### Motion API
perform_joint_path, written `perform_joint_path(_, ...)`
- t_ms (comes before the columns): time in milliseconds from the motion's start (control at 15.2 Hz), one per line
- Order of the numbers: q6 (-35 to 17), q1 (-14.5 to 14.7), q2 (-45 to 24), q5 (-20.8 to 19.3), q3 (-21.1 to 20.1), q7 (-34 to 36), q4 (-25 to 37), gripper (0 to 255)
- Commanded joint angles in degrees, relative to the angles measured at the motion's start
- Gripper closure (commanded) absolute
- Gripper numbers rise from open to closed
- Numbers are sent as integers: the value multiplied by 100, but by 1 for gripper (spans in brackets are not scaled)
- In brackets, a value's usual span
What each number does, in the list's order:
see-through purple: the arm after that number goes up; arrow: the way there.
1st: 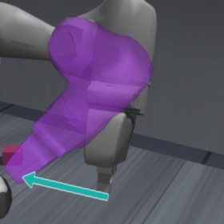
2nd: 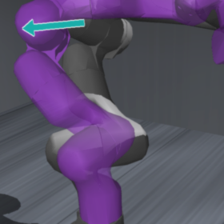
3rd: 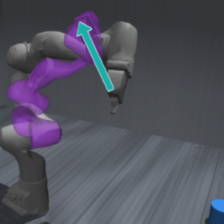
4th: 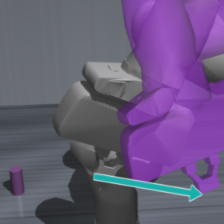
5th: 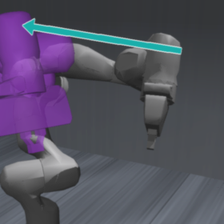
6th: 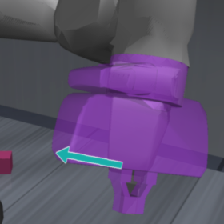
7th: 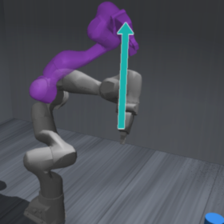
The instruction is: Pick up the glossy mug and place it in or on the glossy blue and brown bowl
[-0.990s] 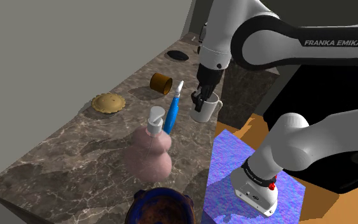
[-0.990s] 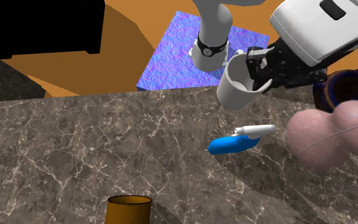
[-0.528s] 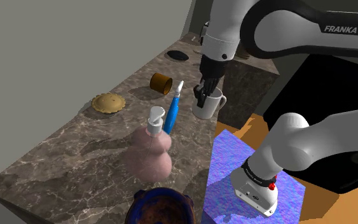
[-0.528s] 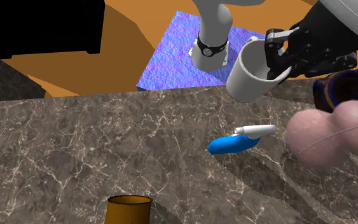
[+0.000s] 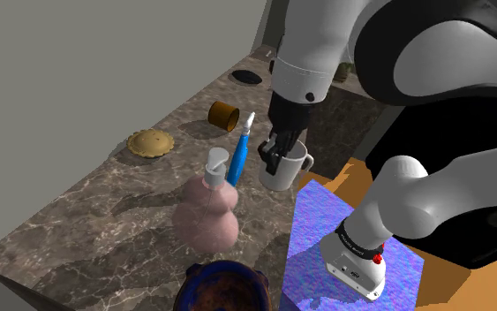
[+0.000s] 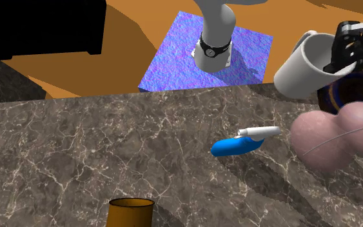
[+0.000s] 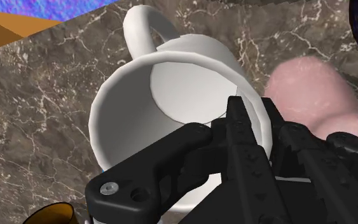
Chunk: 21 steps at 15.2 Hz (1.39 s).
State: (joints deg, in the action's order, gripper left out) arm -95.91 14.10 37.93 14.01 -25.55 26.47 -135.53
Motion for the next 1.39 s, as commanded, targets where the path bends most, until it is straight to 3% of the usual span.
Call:
perform_joint_path(0,16,67,-119,126,-254,302,176,255)
perform_joint_path(660,-6,147,-1039,409,-1624,1845,1335,255)
perform_joint_path(924,-49,36,-1632,272,-2301,2561,1959,255)
perform_joint_path(1188,-97,-142,-2423,-134,-3102,3390,2646,255)
perform_joint_path(1320,-251,-130,-2428,-128,-3120,3386,2496,255)
